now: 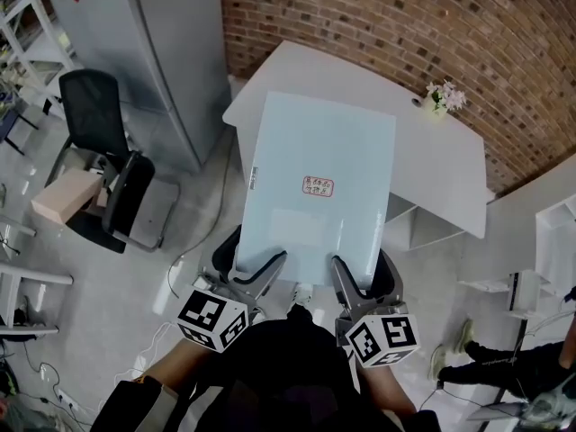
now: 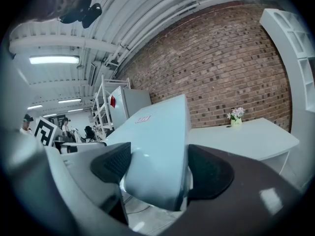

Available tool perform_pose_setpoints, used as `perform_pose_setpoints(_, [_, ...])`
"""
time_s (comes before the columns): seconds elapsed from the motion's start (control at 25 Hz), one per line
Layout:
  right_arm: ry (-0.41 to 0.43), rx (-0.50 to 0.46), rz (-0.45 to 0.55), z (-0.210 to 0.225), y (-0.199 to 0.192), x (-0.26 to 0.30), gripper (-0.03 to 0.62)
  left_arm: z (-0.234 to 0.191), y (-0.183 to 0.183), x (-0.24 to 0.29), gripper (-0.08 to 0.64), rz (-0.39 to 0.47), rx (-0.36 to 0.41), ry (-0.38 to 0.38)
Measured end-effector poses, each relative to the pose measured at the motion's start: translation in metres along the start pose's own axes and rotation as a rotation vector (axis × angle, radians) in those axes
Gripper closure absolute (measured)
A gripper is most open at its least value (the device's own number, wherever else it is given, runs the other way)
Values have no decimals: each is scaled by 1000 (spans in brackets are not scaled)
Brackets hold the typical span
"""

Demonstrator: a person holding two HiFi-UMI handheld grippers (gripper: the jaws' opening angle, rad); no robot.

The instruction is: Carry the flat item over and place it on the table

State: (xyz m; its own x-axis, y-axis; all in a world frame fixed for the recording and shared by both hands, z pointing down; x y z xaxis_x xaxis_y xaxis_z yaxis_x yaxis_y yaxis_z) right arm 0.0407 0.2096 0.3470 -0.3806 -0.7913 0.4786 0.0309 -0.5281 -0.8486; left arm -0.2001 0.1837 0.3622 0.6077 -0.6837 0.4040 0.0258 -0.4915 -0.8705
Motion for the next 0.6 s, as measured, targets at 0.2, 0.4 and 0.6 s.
perform_pose_setpoints(0.2, [34,20,-6,33,16,24,232,-1,18,34,200,-21,11,31])
perform_pose_setpoints(0.4, [60,45,-21,72,27,46,232,4,31,74,199,-51,5,54])
perform_pose_setpoints(0.6, [79,62,-24,107,36,60,232,12,42,108,199,-67,11,71])
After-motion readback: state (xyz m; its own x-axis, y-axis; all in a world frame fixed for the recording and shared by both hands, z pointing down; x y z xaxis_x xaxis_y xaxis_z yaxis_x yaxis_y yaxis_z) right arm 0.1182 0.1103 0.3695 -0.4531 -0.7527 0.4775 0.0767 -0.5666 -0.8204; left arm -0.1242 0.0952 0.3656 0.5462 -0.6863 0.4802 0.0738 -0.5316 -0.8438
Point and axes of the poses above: the fingertips, and each gripper's own axes: x forward along the fingers, z to its right, y out of its top, the point moved 8 cm from there along -x, backward along the fingers, and after that the axes turned 15 degrees about -z, right-handed, at the moved point
